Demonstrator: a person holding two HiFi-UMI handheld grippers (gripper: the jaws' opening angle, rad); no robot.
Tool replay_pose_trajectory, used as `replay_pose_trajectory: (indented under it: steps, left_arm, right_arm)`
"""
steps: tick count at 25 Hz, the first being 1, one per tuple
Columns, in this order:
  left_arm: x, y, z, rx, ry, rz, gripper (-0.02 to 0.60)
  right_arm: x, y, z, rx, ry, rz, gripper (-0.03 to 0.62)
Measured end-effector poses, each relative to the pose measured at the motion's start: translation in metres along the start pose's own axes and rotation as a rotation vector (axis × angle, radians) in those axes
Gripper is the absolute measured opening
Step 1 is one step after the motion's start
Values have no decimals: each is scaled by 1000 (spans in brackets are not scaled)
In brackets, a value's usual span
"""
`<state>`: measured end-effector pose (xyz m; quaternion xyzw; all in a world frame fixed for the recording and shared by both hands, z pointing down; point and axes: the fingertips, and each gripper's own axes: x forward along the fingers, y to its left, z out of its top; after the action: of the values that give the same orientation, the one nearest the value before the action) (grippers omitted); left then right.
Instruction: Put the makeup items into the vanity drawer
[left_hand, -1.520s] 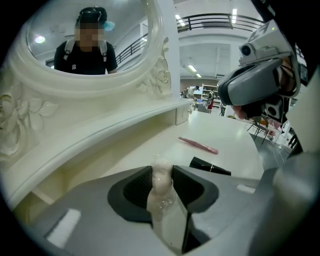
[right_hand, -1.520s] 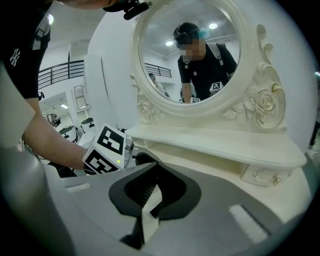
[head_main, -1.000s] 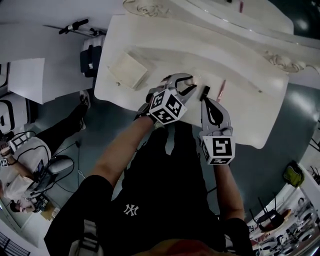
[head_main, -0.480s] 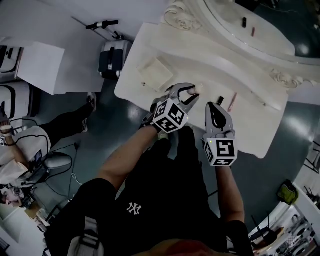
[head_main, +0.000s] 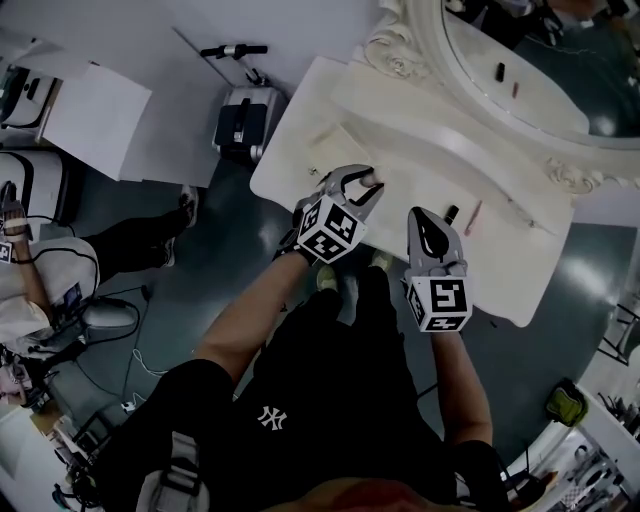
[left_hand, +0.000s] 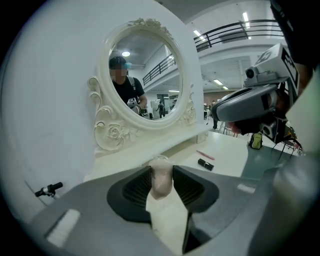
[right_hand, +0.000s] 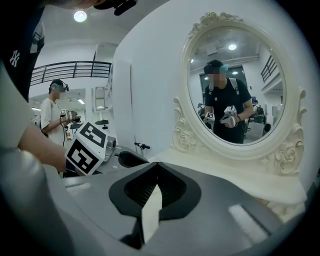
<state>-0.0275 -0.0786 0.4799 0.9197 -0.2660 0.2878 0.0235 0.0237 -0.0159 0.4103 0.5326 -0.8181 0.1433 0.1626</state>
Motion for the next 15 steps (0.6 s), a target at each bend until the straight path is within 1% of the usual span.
replay_pose_trajectory:
  steps: [4, 10, 15]
  left_arm:
    - [-7, 14, -11, -2, 11, 33, 138]
    - [-12, 35, -29, -31, 39, 75, 140]
    - [-6, 51, -48, -58, 71, 92, 140]
  right_arm:
    - [7, 14, 9, -16, -15, 15, 25]
    - [26, 37, 16, -26, -37, 53, 25]
    - [41, 50, 22, -28, -41, 83, 25]
